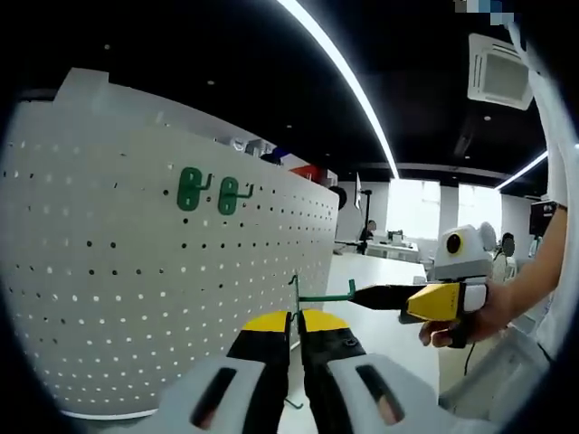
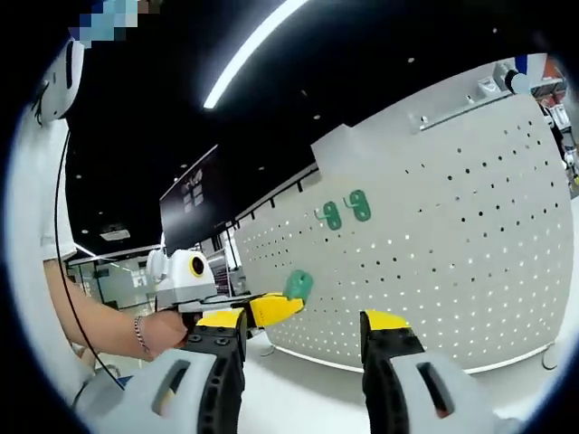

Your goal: Insert the hook assembly into the mounting plate slot until the hook locks in place.

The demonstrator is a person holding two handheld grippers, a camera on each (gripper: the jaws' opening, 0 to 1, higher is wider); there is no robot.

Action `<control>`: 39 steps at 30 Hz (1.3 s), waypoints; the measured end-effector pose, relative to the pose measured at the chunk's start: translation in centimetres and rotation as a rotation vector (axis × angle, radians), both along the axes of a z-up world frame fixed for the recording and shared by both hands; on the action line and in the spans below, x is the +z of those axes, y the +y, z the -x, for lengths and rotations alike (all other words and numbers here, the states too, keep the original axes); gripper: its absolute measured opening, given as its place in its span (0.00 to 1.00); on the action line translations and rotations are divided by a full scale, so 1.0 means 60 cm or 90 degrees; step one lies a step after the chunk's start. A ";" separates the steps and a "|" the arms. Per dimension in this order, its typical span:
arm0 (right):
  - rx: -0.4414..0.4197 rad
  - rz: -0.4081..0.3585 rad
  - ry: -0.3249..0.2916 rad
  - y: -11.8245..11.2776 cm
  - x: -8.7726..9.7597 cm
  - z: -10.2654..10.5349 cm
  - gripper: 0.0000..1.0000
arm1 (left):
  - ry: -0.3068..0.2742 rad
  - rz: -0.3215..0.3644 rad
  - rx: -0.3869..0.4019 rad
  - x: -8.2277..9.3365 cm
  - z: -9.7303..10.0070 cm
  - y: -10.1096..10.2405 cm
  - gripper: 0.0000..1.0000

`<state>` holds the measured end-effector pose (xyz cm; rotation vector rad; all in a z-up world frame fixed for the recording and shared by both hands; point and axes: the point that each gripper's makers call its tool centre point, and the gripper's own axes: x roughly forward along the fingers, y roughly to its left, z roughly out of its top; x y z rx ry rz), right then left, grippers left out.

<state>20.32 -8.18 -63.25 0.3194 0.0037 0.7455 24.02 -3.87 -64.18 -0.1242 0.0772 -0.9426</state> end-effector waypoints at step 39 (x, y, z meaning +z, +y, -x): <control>0.021 -0.060 0.022 0.053 0.020 -0.031 0.32 | -0.006 -0.004 0.000 0.000 0.008 -0.007 0.03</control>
